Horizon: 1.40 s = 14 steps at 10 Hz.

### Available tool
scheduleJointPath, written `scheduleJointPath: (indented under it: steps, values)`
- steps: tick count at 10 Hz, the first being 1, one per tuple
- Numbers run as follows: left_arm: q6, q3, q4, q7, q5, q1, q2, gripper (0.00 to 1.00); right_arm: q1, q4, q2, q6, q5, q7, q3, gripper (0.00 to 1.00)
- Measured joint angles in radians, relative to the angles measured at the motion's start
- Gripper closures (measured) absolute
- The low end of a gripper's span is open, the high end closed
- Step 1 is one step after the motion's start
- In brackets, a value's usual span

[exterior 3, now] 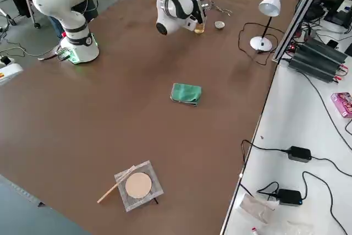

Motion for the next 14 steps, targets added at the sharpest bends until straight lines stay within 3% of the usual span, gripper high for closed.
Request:
scheduleJointPath:
  steps: [5, 11, 14]
  values:
    - [0.010, 0.001, 0.000, 0.002, 0.000, 0.002, 0.001, 0.00, -0.260, -0.114, -0.001, -0.124, -0.366, -0.024, -0.003, 0.61]
    - [0.011, 0.009, 0.000, 0.005, 0.001, 0.009, 0.001, 0.00, -0.583, -0.133, -0.001, -0.232, -0.802, -0.043, -0.014, 0.61]
    - [0.011, 0.009, 0.000, 0.005, 0.001, 0.008, 0.001, 0.00, -0.647, -0.135, 0.007, -0.283, -0.938, -0.124, -0.089, 0.61]
